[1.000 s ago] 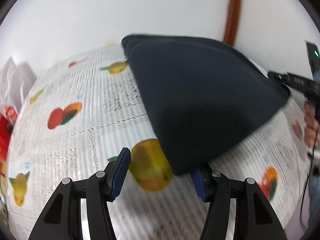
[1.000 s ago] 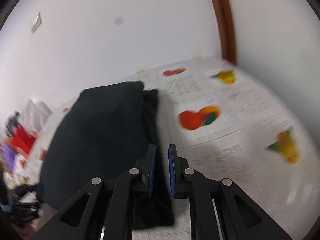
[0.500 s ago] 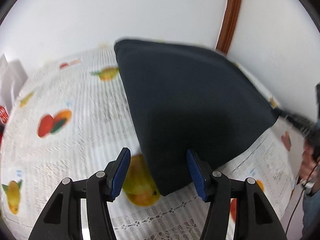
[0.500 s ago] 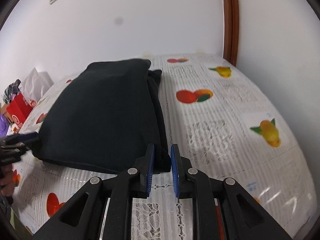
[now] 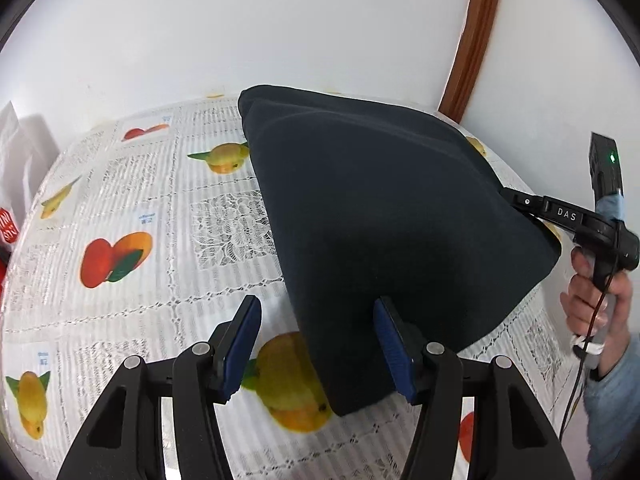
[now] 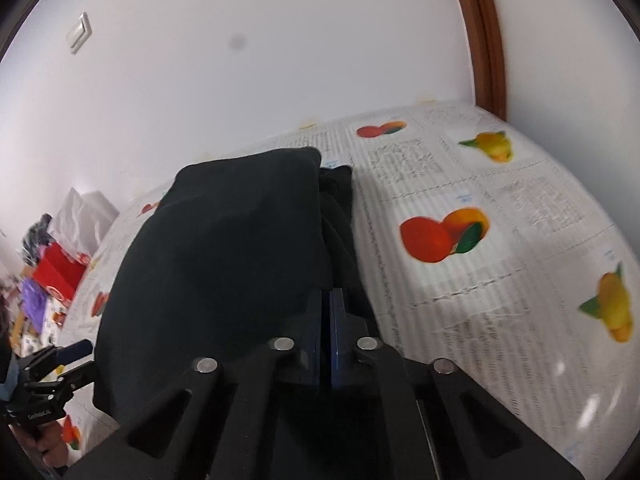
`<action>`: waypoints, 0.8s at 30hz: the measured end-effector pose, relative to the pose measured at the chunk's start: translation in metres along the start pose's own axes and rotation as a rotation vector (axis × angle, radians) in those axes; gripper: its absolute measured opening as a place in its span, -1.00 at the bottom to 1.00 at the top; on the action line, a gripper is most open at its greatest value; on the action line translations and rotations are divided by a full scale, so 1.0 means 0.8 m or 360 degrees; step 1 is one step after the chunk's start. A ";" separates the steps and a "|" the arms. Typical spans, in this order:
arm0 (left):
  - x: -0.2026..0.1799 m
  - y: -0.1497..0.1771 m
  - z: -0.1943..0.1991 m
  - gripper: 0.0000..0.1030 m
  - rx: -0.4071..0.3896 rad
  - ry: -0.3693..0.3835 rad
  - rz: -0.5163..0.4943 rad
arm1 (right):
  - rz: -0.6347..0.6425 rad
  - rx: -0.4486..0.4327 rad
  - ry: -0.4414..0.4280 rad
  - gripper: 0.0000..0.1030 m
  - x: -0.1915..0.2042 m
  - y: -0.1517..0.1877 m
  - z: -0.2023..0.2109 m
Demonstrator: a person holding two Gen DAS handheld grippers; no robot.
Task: Fold small clothes
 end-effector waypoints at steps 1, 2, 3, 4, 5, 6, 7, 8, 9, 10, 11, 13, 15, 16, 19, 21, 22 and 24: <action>0.000 -0.001 -0.001 0.11 -0.0004 0.0009 -0.0015 | -0.0050 -0.0080 0.0007 -0.95 -0.010 -0.002 0.008; 0.000 -0.003 0.001 0.11 -0.0015 0.0009 -0.0024 | -0.0101 -0.0095 -0.0028 -0.95 -0.017 -0.002 0.012; 0.001 -0.006 0.003 0.11 -0.0031 -0.0004 -0.0033 | -0.0144 -0.0086 -0.0059 -0.95 -0.022 -0.001 0.012; 0.004 -0.011 0.006 0.11 -0.0045 -0.0019 -0.0043 | -0.0180 -0.0065 -0.0080 -0.95 -0.026 0.002 0.011; 0.005 -0.016 0.009 0.11 -0.0057 -0.0025 -0.0049 | -0.0165 -0.0051 -0.0072 -0.95 -0.025 0.003 0.009; 0.007 -0.022 0.013 0.11 -0.0074 -0.0032 -0.0051 | -0.0116 -0.0032 -0.0048 -0.95 -0.021 0.003 0.007; 0.010 -0.028 0.015 0.11 -0.0085 -0.0034 -0.0051 | -0.0043 -0.0019 -0.0016 -0.94 -0.014 -0.001 0.008; 0.013 -0.033 0.016 0.11 -0.0093 -0.0035 -0.0051 | -0.0016 -0.0016 -0.0007 -0.92 -0.012 -0.005 0.010; 0.015 -0.037 0.019 0.11 -0.0101 -0.0037 -0.0050 | 0.0014 -0.0009 0.0011 -0.90 -0.008 -0.012 0.012; 0.018 -0.043 0.019 0.11 -0.0107 -0.0041 -0.0052 | 0.0042 -0.0008 0.0040 -0.90 -0.005 -0.020 0.014; 0.020 -0.047 0.018 0.11 -0.0108 -0.0045 -0.0055 | 0.0083 -0.0009 0.0073 -0.88 0.000 -0.031 0.014; 0.026 -0.055 0.012 0.11 -0.0106 -0.0061 -0.0054 | 0.0153 -0.0011 0.0076 -0.80 0.013 -0.055 0.008; 0.030 -0.063 0.004 0.11 -0.0095 -0.0066 -0.0041 | 0.0202 0.0023 0.0076 -0.52 0.024 -0.073 -0.006; 0.032 -0.066 0.000 0.11 -0.0091 -0.0062 -0.0035 | 0.0220 0.0048 0.0074 -0.32 0.030 -0.084 -0.019; 0.034 -0.074 -0.010 0.11 -0.0086 -0.0047 -0.0029 | 0.0152 0.0065 0.0115 -0.15 0.030 -0.108 -0.053; 0.034 -0.078 -0.017 0.11 -0.0087 -0.0042 -0.0035 | 0.0083 0.0108 0.0114 -0.15 0.026 -0.116 -0.076; 0.035 -0.080 -0.022 0.11 -0.0086 -0.0038 -0.0033 | 0.0037 0.0146 0.0116 -0.15 0.022 -0.119 -0.092; 0.035 -0.082 -0.031 0.11 -0.0067 -0.0010 -0.0024 | -0.0011 0.0193 0.0102 -0.15 0.019 -0.118 -0.112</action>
Point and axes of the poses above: each gripper's, at about its wrist camera, not at the fingertips, and z roughly against the way its jaws point, x to its left, y to its underside, the point moved 6 cm from there along -z, roughly the way its jaws point, and after that the axes turned 7 degrees about -x, right-handed, at the moved point
